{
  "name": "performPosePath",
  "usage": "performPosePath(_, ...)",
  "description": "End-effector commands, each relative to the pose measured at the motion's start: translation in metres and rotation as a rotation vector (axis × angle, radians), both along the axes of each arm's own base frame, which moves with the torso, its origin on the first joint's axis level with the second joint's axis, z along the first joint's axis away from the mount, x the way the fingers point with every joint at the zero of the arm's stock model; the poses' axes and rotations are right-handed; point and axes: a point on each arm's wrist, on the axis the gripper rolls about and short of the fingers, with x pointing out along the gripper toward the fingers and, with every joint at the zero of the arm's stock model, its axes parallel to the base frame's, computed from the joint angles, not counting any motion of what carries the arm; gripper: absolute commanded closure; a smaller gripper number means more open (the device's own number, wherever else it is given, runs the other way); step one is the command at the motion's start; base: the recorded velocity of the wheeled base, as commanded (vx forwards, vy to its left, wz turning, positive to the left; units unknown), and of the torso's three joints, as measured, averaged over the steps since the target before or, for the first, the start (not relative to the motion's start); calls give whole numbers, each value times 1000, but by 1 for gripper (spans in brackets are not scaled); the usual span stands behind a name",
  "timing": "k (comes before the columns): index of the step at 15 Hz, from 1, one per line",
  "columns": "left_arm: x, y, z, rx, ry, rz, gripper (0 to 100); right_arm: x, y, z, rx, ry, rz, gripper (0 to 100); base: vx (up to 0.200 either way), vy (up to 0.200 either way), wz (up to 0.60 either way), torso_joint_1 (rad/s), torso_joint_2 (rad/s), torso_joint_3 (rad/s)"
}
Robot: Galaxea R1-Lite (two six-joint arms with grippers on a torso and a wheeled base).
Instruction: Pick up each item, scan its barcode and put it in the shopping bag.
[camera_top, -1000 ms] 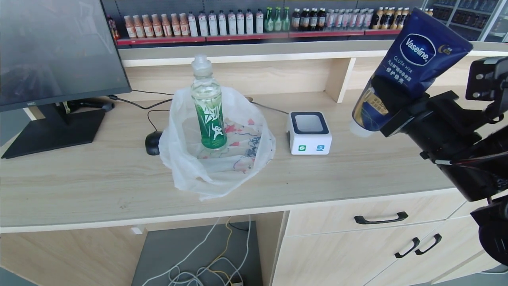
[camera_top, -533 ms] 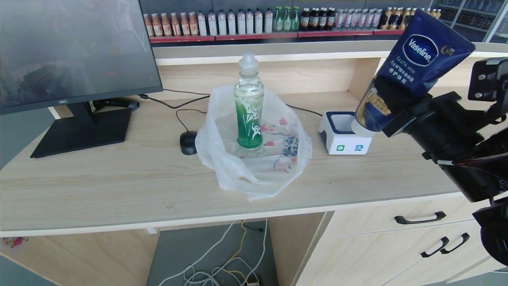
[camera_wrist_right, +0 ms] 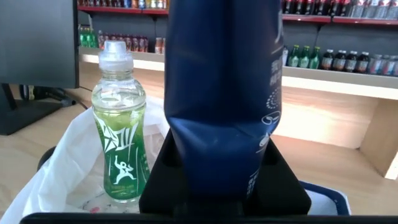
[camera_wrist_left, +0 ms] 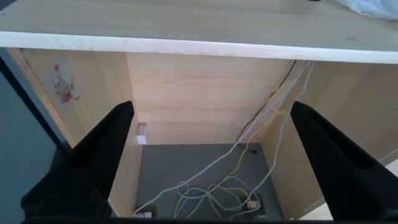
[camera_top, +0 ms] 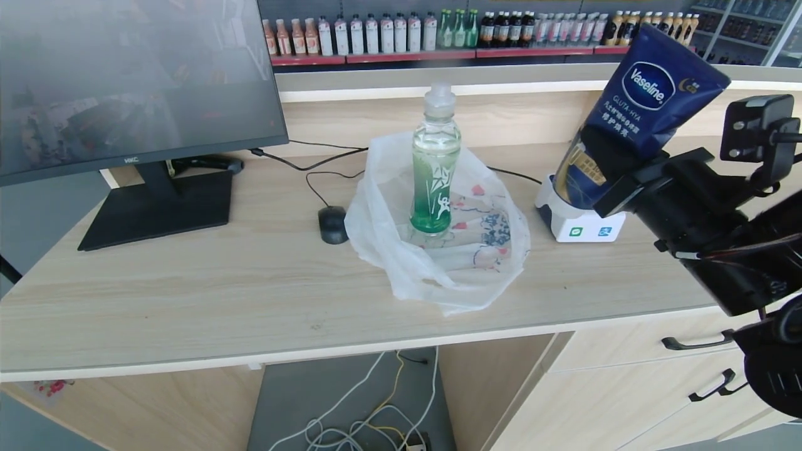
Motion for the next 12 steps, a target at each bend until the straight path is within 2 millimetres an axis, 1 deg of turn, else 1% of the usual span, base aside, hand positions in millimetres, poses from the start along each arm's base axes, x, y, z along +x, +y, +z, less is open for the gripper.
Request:
performPosePath(1, 0, 0, 0, 0, 2, 0, 0, 8, 8, -13, -21, 49, 22, 100, 0, 0, 0, 0, 0, 0)
performPosePath(2, 0, 0, 0, 0, 0, 0, 0, 10, 9, -14, -22, 55, 22, 100, 0, 0, 0, 0, 0, 0)
performPosePath(3, 0, 0, 0, 0, 0, 1, 0, 18, 12, -15, -29, 76, 21, 100, 0, 0, 0, 0, 0, 0)
performPosePath(4, 0, 0, 0, 0, 0, 0, 0, 21, 13, -16, -34, 89, 21, 100, 0, 0, 0, 0, 0, 0)
performPosePath(5, 0, 0, 0, 0, 0, 0, 0, 28, 17, -18, -48, 128, 23, 100, 0, 0, 0, 0, 0, 0)
performPosePath(8, 0, 0, 0, 0, 0, 1, 0, 50, 25, -12, -59, 175, 18, 100, 0, 0, 0, 0, 0, 0)
performPosePath(9, 0, 0, 0, 0, 0, 0, 0, 55, 27, -10, -59, 175, 18, 100, 0, 0, 0, 0, 0, 0)
performPosePath(10, 0, 0, 0, 0, 2, 1, 0, 68, 32, -6, -56, 173, 18, 100, 0, 0, 0, 0, 0, 0)
performPosePath(12, 0, 0, 0, 0, 0, 0, 0, 80, 37, -1, -56, 170, 20, 100, 0, 0, 0, 0, 0, 0)
